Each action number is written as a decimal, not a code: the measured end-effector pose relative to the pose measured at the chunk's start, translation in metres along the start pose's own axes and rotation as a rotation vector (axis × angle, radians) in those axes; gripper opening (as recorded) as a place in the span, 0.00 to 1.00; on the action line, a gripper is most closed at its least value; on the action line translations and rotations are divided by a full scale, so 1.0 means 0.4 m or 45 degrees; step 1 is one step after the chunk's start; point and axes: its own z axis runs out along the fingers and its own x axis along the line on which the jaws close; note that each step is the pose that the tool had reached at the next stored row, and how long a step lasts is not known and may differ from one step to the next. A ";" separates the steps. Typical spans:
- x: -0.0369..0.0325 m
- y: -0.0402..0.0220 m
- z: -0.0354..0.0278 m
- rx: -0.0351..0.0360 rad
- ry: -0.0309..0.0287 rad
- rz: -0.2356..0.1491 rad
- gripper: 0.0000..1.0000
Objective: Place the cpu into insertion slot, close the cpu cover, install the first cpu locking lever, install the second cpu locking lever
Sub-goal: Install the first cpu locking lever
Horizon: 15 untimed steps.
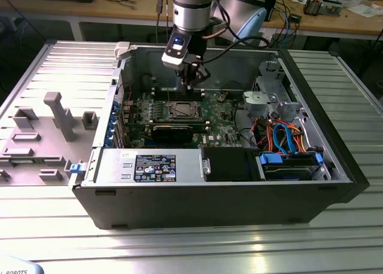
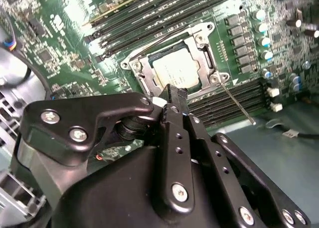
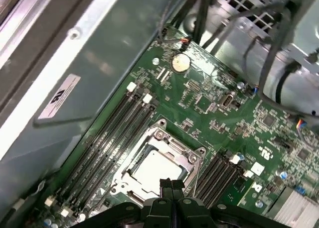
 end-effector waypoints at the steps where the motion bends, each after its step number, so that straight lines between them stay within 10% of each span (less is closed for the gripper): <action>1: 0.000 0.000 0.000 -0.0015 -0.0004 -0.031 0.11; 15: 0.003 -0.005 0.001 -0.0201 -0.0050 -0.384 0.11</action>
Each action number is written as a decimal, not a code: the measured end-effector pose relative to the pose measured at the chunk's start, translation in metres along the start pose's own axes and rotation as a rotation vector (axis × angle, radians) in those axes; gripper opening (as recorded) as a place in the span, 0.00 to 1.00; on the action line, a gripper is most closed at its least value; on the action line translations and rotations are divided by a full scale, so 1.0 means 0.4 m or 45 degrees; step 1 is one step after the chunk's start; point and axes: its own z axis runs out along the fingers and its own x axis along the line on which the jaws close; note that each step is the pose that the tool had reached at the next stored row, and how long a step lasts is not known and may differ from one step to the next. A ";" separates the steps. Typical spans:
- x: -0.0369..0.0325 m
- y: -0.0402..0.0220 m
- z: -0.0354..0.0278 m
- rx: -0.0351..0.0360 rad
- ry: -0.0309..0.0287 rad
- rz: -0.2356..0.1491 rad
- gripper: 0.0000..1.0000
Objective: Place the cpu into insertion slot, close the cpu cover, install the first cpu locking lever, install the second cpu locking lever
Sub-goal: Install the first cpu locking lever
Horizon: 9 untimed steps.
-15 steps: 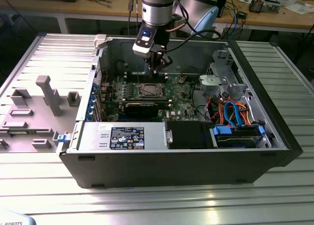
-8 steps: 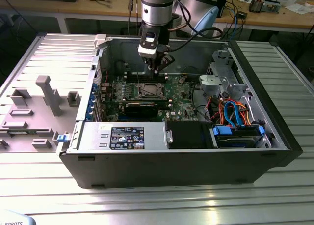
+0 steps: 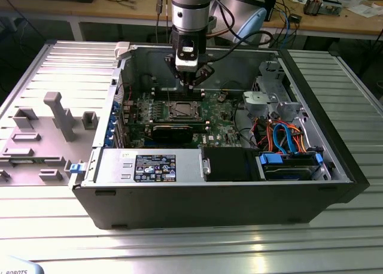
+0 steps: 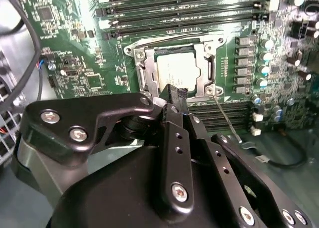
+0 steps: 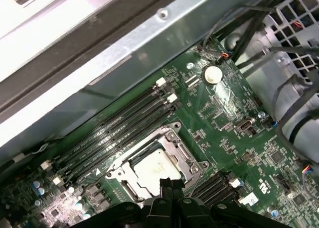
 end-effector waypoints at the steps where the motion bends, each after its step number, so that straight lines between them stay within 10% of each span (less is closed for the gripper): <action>1: 0.001 -0.001 0.000 -0.0007 -0.0002 -0.016 0.11; 9: 0.013 -0.011 -0.001 0.0038 0.0105 -0.061 0.11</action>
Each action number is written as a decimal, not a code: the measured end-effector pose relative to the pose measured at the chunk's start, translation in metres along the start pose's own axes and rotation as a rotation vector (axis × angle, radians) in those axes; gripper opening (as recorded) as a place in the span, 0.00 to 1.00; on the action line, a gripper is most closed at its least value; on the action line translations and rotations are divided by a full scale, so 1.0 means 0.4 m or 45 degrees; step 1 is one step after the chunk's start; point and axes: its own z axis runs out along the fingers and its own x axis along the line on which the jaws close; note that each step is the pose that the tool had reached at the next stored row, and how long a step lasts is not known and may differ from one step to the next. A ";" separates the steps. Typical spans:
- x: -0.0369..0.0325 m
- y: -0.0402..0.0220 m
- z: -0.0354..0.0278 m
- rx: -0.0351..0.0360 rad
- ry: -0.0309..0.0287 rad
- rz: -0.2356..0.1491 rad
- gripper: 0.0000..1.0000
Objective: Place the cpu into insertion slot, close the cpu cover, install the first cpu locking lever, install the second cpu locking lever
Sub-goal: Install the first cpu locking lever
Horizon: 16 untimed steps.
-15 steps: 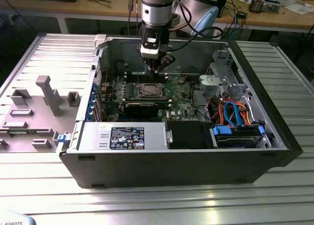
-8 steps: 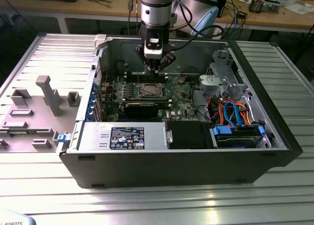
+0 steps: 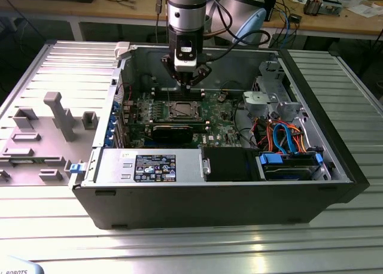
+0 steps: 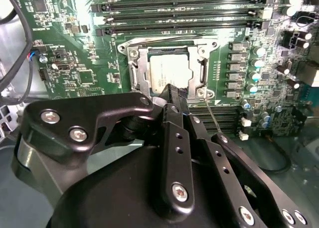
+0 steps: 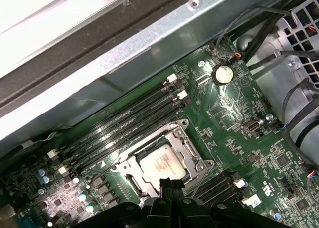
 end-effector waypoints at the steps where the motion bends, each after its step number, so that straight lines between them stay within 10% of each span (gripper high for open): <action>1: 0.000 0.000 0.000 0.0007 0.0014 -0.004 0.11; 6: 0.004 -0.002 -0.002 -0.0021 0.0013 -0.078 0.11; 16: 0.005 -0.003 -0.002 -0.0156 -0.0049 -0.406 0.11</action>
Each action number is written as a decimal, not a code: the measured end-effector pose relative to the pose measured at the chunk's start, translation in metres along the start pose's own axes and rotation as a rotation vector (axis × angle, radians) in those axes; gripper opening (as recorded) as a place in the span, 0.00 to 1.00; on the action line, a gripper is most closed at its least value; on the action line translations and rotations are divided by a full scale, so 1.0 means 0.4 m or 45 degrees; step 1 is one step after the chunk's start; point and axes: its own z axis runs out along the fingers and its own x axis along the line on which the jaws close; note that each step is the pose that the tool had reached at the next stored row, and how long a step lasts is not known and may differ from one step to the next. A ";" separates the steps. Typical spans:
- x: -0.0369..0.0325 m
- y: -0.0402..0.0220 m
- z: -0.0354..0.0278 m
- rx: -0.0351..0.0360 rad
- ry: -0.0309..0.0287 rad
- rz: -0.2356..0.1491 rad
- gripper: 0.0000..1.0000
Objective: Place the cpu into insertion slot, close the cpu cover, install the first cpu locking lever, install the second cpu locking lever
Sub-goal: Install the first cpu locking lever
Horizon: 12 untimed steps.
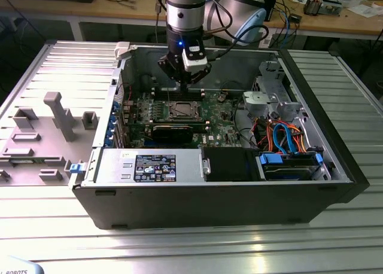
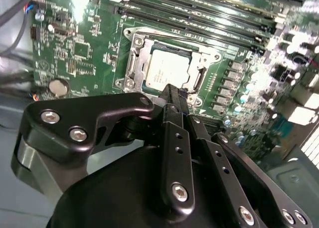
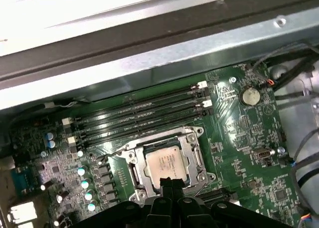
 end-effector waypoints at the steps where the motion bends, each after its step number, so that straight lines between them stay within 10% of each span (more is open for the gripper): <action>1: 0.001 0.000 0.000 -0.0015 -0.0007 -0.036 0.11; 12: 0.020 -0.014 0.000 -0.0130 -0.0022 -0.177 0.11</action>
